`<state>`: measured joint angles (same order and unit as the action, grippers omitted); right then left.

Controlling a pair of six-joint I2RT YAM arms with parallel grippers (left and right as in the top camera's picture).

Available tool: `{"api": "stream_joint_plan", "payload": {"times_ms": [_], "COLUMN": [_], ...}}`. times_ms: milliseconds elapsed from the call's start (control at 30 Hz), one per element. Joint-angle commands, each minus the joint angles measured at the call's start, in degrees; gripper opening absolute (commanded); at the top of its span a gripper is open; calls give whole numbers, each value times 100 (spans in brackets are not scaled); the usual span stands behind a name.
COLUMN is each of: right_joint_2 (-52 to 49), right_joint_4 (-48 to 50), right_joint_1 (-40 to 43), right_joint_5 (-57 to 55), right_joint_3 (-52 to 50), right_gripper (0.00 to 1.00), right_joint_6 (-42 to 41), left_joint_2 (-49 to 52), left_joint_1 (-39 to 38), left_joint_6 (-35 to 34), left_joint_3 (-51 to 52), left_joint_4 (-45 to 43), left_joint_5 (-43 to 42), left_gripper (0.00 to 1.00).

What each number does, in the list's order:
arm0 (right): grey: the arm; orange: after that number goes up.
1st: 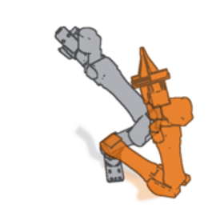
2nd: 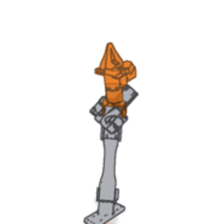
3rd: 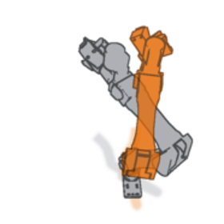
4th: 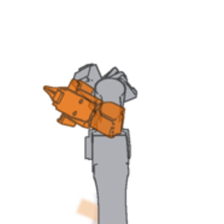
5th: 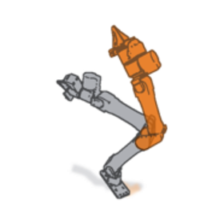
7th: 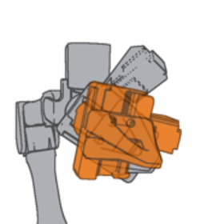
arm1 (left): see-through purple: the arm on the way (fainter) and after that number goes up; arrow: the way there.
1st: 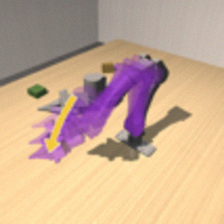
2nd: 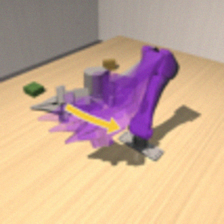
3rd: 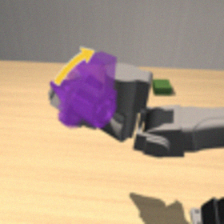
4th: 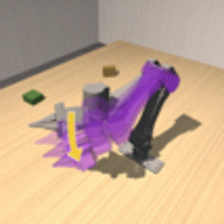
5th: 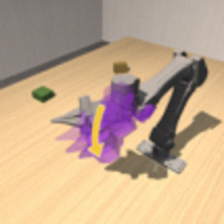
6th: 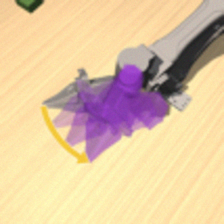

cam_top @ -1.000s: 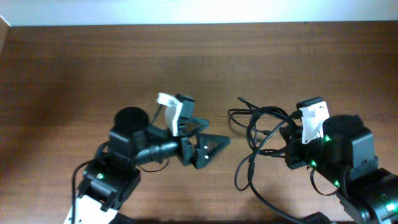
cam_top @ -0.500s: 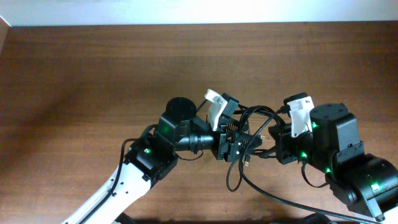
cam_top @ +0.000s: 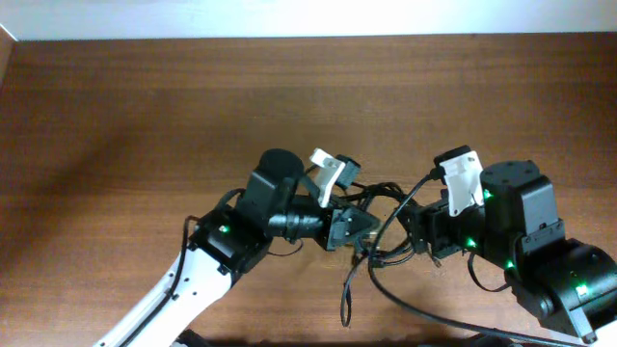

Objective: Untangle cables

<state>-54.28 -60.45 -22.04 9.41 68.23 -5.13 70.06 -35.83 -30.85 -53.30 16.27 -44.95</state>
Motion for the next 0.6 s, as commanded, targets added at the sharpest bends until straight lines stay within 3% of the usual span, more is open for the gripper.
{"api": "stream_joint_plan", "payload": {"times_ms": [0, 167, 233, 300, 333, 567], "right_joint_2": [28, 15, -33, -103, -181, -330], "right_joint_4": [-42, -94, -92, -83, -85, -87], "right_joint_1": [31, 31, 31, 31, 31, 31], "right_joint_5": [55, 549, 540, 535, 538, 542], "right_joint_3": [20, 20, 20, 20, 20, 20], "right_gripper": [76, 74, 67, 23, 7, 4], "right_joint_6": [627, 1788, 2085, 2142, 2140, 1965], "left_joint_2": [-26, -28, -28, -28, -26, -26], "left_joint_1": [203, 197, 197, 197, 186, 188], "left_joint_6": [98, 90, 50, 50, 50, 50], "left_joint_3": [-74, -74, -74, -74, -74, -74], "left_joint_4": [337, -179, -251, -247, -249, -249], "left_joint_5": [-256, -940, -1104, -1187, -1189, -1128], "left_gripper": [0, 0, 0, 0, 0, 0]}}
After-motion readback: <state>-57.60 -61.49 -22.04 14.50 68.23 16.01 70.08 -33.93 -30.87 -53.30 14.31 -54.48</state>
